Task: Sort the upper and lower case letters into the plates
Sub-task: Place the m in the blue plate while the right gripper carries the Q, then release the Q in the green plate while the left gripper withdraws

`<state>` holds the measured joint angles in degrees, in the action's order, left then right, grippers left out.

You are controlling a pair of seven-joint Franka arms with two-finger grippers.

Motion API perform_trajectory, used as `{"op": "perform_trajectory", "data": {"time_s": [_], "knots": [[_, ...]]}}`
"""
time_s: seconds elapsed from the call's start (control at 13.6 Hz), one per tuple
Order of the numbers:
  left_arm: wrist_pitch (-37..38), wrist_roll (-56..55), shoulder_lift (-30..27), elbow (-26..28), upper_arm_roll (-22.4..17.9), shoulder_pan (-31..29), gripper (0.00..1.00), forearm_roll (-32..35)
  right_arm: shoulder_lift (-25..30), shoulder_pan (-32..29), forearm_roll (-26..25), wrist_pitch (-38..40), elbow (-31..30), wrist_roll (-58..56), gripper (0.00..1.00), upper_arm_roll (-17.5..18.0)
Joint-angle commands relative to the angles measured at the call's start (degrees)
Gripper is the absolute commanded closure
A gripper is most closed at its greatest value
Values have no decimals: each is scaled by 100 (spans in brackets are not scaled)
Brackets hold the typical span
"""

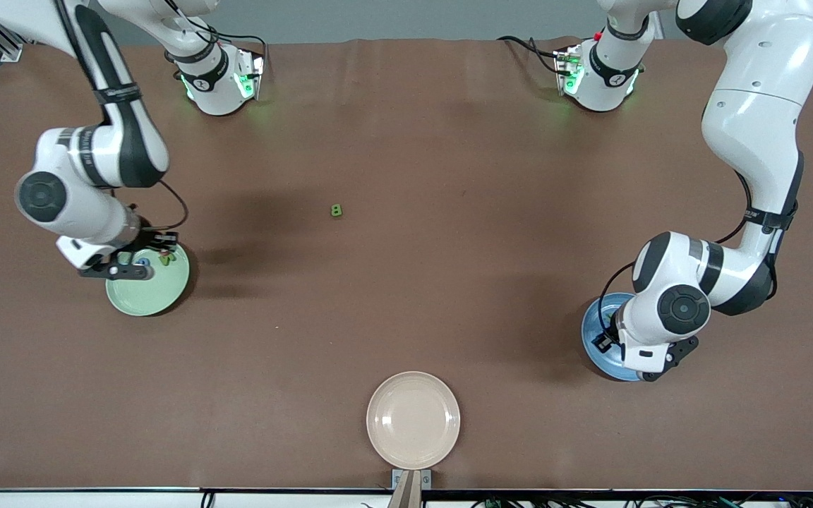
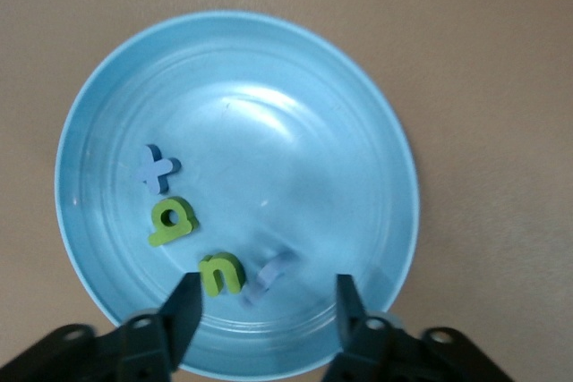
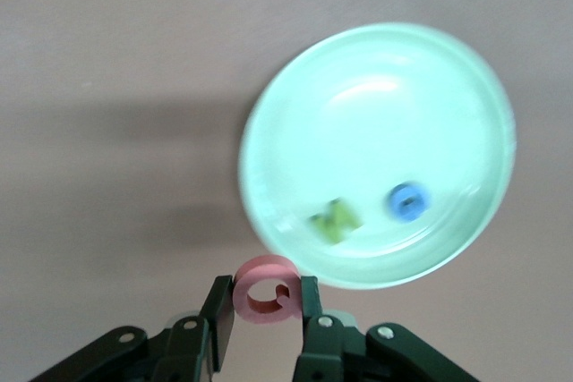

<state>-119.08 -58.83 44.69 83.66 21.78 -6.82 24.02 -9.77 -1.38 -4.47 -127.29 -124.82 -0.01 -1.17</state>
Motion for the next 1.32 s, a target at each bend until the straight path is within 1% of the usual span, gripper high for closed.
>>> {"op": "perform_trajectory", "data": {"time_s": [0.0, 0.22, 0.37, 0.51, 0.66, 0.81, 1.03, 1.1, 1.25], "knots": [[113, 12, -22, -192, 46, 31, 0, 42, -261, -511, -98, -522, -17, -699, 82, 135], [349, 108, -119, -279, 98, 128, 0, 15, -762, -775, -98, -1244, 88, -1228, 82, 135], [831, 336, -110, -656, 239, 110, 0, 6, -1052, -802, -98, -1298, 316, -1299, 82, 135], [1088, 652, -189, -693, 370, 23, 0, 15, -1290, -811, -98, -1298, 501, -1299, 82, 135], [1124, 1003, -434, -684, 415, -83, 0, 24, -1370, -820, -98, -1316, 528, -1299, 81, 135], [1167, 1617, -628, -666, 406, -153, 0, 6, -1493, -811, -89, -1455, 528, -1291, 81, 144], [1431, 2067, -1084, -649, 441, -355, 0, 6, -1651, -811, -80, -1597, 520, -1282, 79, 144], [1666, 2338, -1295, -658, 450, -364, 0, -2, -1695, -811, -80, -1606, 520, -1282, 77, 144], [1966, 3031, -1804, -658, 441, -600, 0, -395, -1739, -811, -72, -1623, 520, -1282, 75, 144]]}}
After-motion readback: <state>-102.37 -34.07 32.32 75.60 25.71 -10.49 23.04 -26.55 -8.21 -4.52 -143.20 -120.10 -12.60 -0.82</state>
